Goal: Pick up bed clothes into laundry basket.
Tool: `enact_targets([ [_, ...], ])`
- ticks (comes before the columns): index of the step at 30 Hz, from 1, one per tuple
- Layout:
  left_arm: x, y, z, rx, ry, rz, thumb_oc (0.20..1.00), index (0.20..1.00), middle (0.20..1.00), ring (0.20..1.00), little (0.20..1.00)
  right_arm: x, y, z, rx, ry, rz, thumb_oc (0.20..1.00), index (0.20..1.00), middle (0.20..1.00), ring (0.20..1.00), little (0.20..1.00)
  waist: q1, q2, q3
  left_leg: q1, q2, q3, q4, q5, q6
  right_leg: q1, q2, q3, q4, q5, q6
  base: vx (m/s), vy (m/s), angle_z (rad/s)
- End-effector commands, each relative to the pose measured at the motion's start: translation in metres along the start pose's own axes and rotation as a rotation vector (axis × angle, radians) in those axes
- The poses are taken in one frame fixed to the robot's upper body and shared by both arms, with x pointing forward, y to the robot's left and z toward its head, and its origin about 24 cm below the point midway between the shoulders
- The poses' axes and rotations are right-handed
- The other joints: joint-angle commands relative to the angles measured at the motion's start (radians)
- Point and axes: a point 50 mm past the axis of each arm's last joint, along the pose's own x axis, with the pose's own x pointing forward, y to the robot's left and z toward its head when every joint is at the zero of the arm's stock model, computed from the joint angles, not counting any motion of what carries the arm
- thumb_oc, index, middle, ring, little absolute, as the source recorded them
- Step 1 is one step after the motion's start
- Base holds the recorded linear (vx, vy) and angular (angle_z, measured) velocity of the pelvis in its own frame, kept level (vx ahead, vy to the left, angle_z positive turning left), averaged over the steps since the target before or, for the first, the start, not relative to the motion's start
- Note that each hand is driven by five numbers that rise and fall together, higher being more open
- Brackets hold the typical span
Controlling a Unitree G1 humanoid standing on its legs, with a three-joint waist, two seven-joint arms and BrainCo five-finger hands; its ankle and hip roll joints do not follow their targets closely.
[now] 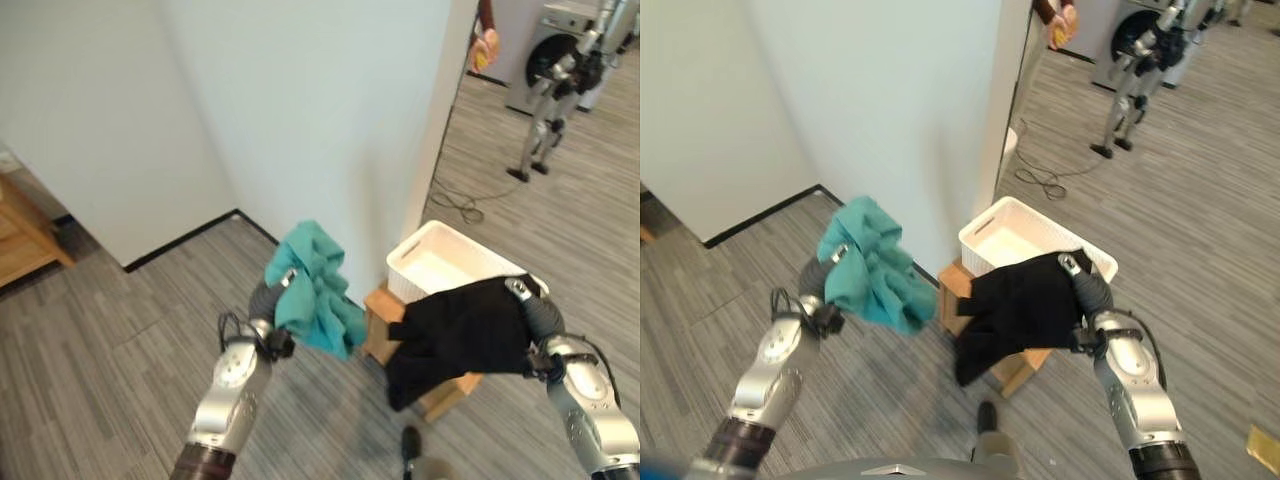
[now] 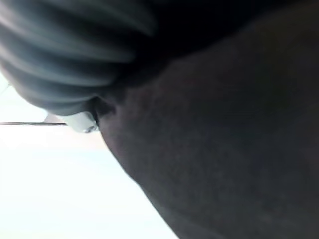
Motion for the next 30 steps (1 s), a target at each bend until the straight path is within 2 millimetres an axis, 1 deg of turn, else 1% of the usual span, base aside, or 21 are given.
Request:
enact_targets([
  [1, -0.006, -0.007, 0.017, -0.044, -0.063, -0.083, 0.2, 0.2, 0.2, 0.2, 0.2, 0.027, -0.047, 0.101, -0.126, -0.372, -0.122, 0.2, 0.2, 0.2, 0.2, 0.2, 0.034, -0.068, -0.018, -0.086, 0.001, -0.001, -0.029, 0.089, -0.013, 0.09, -0.045, -0.033, 0.029, -0.162, 0.078, 0.02, -0.198, 0.33],
  [2, -0.008, -0.008, 0.016, -0.052, -0.055, -0.098, 0.2, 0.2, 0.2, 0.2, 0.2, 0.033, -0.056, 0.109, -0.166, -0.37, -0.142, 0.2, 0.2, 0.2, 0.2, 0.2, 0.038, -0.069, -0.015, -0.09, 0.005, -0.01, -0.03, 0.092, -0.017, 0.093, -0.04, -0.038, 0.028, -0.165, 0.073, -0.02, -0.121, 0.28],
  [3, -0.008, -0.008, 0.016, -0.053, -0.056, -0.096, 0.2, 0.2, 0.2, 0.2, 0.2, 0.034, -0.056, 0.11, -0.166, -0.371, -0.139, 0.2, 0.2, 0.2, 0.2, 0.2, 0.035, -0.067, -0.014, -0.09, 0.006, -0.011, -0.03, 0.092, -0.017, 0.094, -0.039, -0.04, 0.027, -0.165, 0.073, -0.01, -0.108, 0.12],
  [4, -0.012, -0.01, 0.014, -0.049, -0.037, -0.128, 0.2, 0.2, 0.2, 0.2, 0.2, 0.045, -0.072, 0.126, -0.232, -0.359, -0.18, 0.2, 0.2, 0.2, 0.2, 0.2, 0.048, -0.068, -0.009, -0.089, 0.016, -0.019, -0.031, 0.099, -0.026, 0.104, -0.027, -0.05, 0.021, -0.171, 0.065, -0.01, -0.069, 0.15],
  [5, -0.012, -0.01, 0.014, -0.051, -0.04, -0.124, 0.2, 0.2, 0.2, 0.2, 0.2, 0.047, -0.071, 0.127, -0.233, -0.361, -0.174, 0.2, 0.2, 0.2, 0.2, 0.2, 0.042, -0.066, -0.007, -0.087, 0.017, -0.019, -0.031, 0.099, -0.027, 0.105, -0.027, -0.051, 0.021, -0.171, 0.064, 0.02, -0.092, 0.1],
  [8, -0.015, -0.007, 0.016, -0.023, -0.033, -0.137, 0.2, 0.2, 0.2, 0.2, 0.2, 0.059, -0.087, 0.146, -0.312, -0.327, -0.217, 0.2, 0.2, 0.2, 0.2, 0.2, 0.053, -0.062, -0.003, -0.083, 0.03, -0.025, -0.032, 0.098, -0.036, 0.121, -0.009, -0.064, 0.017, -0.185, 0.057, 0.01, -0.045, 0.07],
  [10, -0.016, -0.007, 0.017, -0.029, -0.031, -0.139, 0.2, 0.2, 0.2, 0.2, 0.2, 0.066, -0.095, 0.151, -0.319, -0.303, -0.242, 0.2, 0.2, 0.2, 0.2, 0.2, 0.051, -0.056, 0.0, -0.082, 0.033, -0.03, -0.033, 0.102, -0.039, 0.128, -0.004, -0.07, 0.018, -0.189, 0.053, -0.01, -0.015, 0.02],
  [14, -0.017, -0.007, 0.015, -0.041, -0.023, -0.139, 0.2, 0.2, 0.2, 0.2, 0.2, 0.073, -0.108, 0.165, -0.391, -0.265, -0.287, 0.2, 0.2, 0.2, 0.2, 0.2, 0.049, -0.047, 0.0, -0.081, 0.035, -0.031, -0.037, 0.11, -0.043, 0.132, -0.001, -0.084, 0.022, -0.193, 0.048, 0.0, 0.0, 0.08],
  [15, -0.017, -0.007, 0.015, -0.043, -0.025, -0.138, 0.2, 0.2, 0.2, 0.2, 0.2, 0.073, -0.108, 0.165, -0.393, -0.266, -0.286, 0.2, 0.2, 0.2, 0.2, 0.2, 0.047, -0.046, 0.0, -0.082, 0.035, -0.031, -0.037, 0.11, -0.043, 0.131, -0.001, -0.084, 0.023, -0.193, 0.048, -0.03, 0.0, 0.14],
  [16, -0.016, -0.009, 0.015, -0.044, -0.02, -0.15, 0.2, 0.2, 0.2, 0.2, 0.2, 0.078, -0.113, 0.173, -0.464, -0.24, -0.318, 0.2, 0.2, 0.2, 0.2, 0.2, 0.046, -0.043, 0.005, -0.089, 0.034, -0.034, -0.039, 0.115, -0.047, 0.127, -0.001, -0.089, 0.025, -0.194, 0.047, -0.03, -0.002, 0.07],
  [17, -0.016, -0.01, 0.015, -0.046, -0.016, -0.154, 0.2, 0.2, 0.2, 0.2, 0.2, 0.079, -0.117, 0.175, -0.484, -0.221, -0.336, 0.2, 0.2, 0.2, 0.2, 0.2, 0.048, -0.043, 0.007, -0.092, 0.033, -0.036, -0.039, 0.117, -0.048, 0.125, 0.0, -0.091, 0.025, -0.194, 0.046, -0.03, -0.002, 0.05],
  [18, -0.015, -0.01, 0.015, -0.049, -0.019, -0.152, 0.2, 0.2, 0.2, 0.2, 0.2, 0.08, -0.116, 0.177, -0.486, -0.223, -0.332, 0.2, 0.2, 0.2, 0.2, 0.2, 0.044, -0.04, 0.007, -0.093, 0.033, -0.036, -0.039, 0.117, -0.048, 0.125, 0.0, -0.092, 0.025, -0.194, 0.046, -0.01, -0.004, 0.04],
  [20, -0.016, -0.01, 0.013, -0.051, -0.009, -0.16, 0.2, 0.2, 0.2, 0.2, 0.2, 0.083, -0.123, 0.182, -0.556, -0.183, -0.373, 0.2, 0.2, 0.2, 0.2, 0.2, 0.045, -0.038, 0.01, -0.099, 0.03, -0.039, -0.039, 0.119, -0.048, 0.121, -0.001, -0.091, 0.021, -0.192, 0.044, -0.01, -0.013, 0.04],
  [21, -0.016, -0.01, 0.014, -0.051, -0.007, -0.167, 0.2, 0.2, 0.2, 0.2, 0.2, 0.086, -0.13, 0.183, -0.558, -0.158, -0.418, 0.2, 0.2, 0.2, 0.2, 0.2, 0.051, -0.036, 0.017, -0.104, 0.029, -0.039, -0.039, 0.121, -0.049, 0.114, -0.001, -0.09, 0.018, -0.188, 0.044, -0.03, -0.019, 0.04],
  [23, -0.016, -0.01, 0.015, -0.053, -0.012, -0.169, 0.2, 0.2, 0.2, 0.2, 0.2, 0.094, -0.127, 0.183, -0.551, -0.143, -0.427, 0.2, 0.2, 0.2, 0.2, 0.2, 0.057, -0.028, 0.029, -0.116, 0.028, -0.039, -0.038, 0.124, -0.048, 0.1, -0.001, -0.084, 0.014, -0.181, 0.043, -0.04, -0.017, -0.01],
  [24, -0.016, -0.01, 0.016, -0.054, -0.013, -0.168, 0.2, 0.2, 0.2, 0.2, 0.2, 0.094, -0.126, 0.184, -0.552, -0.144, -0.426, 0.2, 0.2, 0.2, 0.2, 0.2, 0.056, -0.028, 0.029, -0.116, 0.028, -0.038, -0.038, 0.124, -0.048, 0.099, -0.001, -0.083, 0.015, -0.181, 0.043, -0.05, -0.013, -0.03],
  [26, -0.014, -0.008, 0.018, -0.04, -0.025, -0.161, 0.2, 0.2, 0.2, 0.2, 0.2, 0.103, -0.119, 0.175, -0.559, -0.115, -0.4, 0.2, 0.2, 0.2, 0.2, 0.2, 0.063, -0.02, 0.045, -0.134, 0.027, -0.037, -0.038, 0.128, -0.049, 0.078, -0.001, -0.078, 0.011, -0.175, 0.043, -0.08, -0.011, -0.03],
  [27, -0.014, -0.008, 0.02, -0.04, -0.031, -0.157, 0.2, 0.2, 0.2, 0.2, 0.2, 0.104, -0.118, 0.177, -0.558, -0.116, -0.404, 0.2, 0.2, 0.2, 0.2, 0.2, 0.065, -0.018, 0.049, -0.143, 0.027, -0.037, -0.037, 0.131, -0.05, 0.07, -0.001, -0.077, 0.011, -0.173, 0.043, -0.07, -0.016, -0.02],
  [28, -0.014, -0.008, 0.021, -0.042, -0.038, -0.151, 0.2, 0.2, 0.2, 0.2, 0.2, 0.107, -0.115, 0.173, -0.546, -0.107, -0.397, 0.2, 0.2, 0.2, 0.2, 0.2, 0.067, -0.015, 0.053, -0.15, 0.027, -0.037, -0.037, 0.133, -0.05, 0.061, 0.0, -0.077, 0.011, -0.171, 0.042, -0.07, -0.023, -0.03],
  [29, -0.014, -0.008, 0.022, -0.048, -0.046, -0.146, 0.2, 0.2, 0.2, 0.2, 0.2, 0.111, -0.11, 0.161, -0.536, -0.082, -0.378, 0.2, 0.2, 0.2, 0.2, 0.2, 0.073, -0.009, 0.067, -0.165, 0.027, -0.036, -0.037, 0.14, -0.05, 0.046, 0.001, -0.078, 0.011, -0.167, 0.042, -0.04, -0.023, -0.03],
  [30, -0.014, -0.008, 0.022, -0.048, -0.045, -0.146, 0.2, 0.2, 0.2, 0.2, 0.2, 0.111, -0.11, 0.161, -0.536, -0.081, -0.378, 0.2, 0.2, 0.2, 0.2, 0.2, 0.073, -0.01, 0.065, -0.167, 0.027, -0.036, -0.037, 0.14, -0.05, 0.044, 0.001, -0.078, 0.011, -0.167, 0.042, -0.07, -0.024, -0.01],
])
